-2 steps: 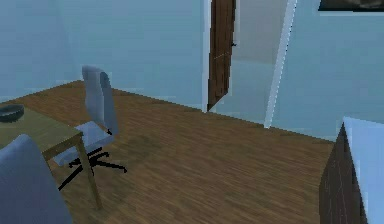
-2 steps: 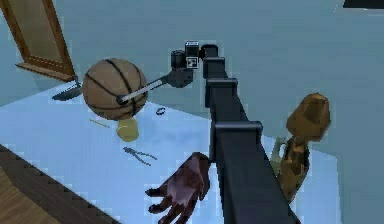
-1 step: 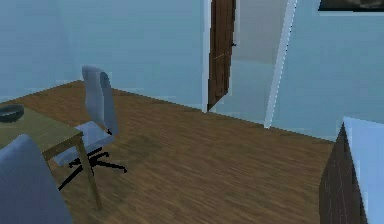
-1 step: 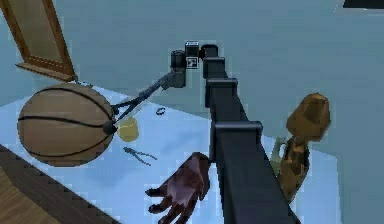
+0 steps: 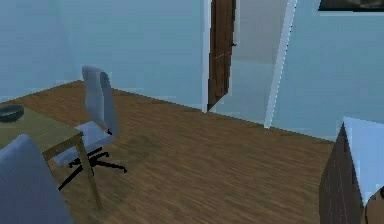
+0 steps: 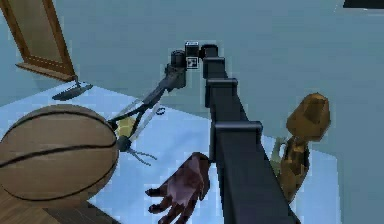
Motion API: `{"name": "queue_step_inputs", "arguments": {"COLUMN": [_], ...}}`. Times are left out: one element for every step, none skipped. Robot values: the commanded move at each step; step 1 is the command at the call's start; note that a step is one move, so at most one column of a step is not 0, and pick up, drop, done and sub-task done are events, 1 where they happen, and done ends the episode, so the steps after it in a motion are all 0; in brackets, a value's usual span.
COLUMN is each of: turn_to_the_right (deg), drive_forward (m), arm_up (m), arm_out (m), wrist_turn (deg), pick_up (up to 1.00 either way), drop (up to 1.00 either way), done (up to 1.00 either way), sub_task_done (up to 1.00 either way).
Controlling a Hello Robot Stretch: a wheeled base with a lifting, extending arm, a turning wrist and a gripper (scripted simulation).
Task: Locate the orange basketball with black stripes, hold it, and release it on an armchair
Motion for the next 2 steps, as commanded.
{"name": "queue_step_inputs", "arguments": {"turn_to_the_right": [0.0,-45.0], "drive_forward": [0.00,0.00], "arm_up": [0.00,0.00], "arm_out": [-0.44,0.00], "wrist_turn": [0.0,0.0], "pick_up": [0.00,0.00], "drop": [0.00,0.00], "done": [0.00,0.00], "sub_task_done": [0.00,0.00]}}
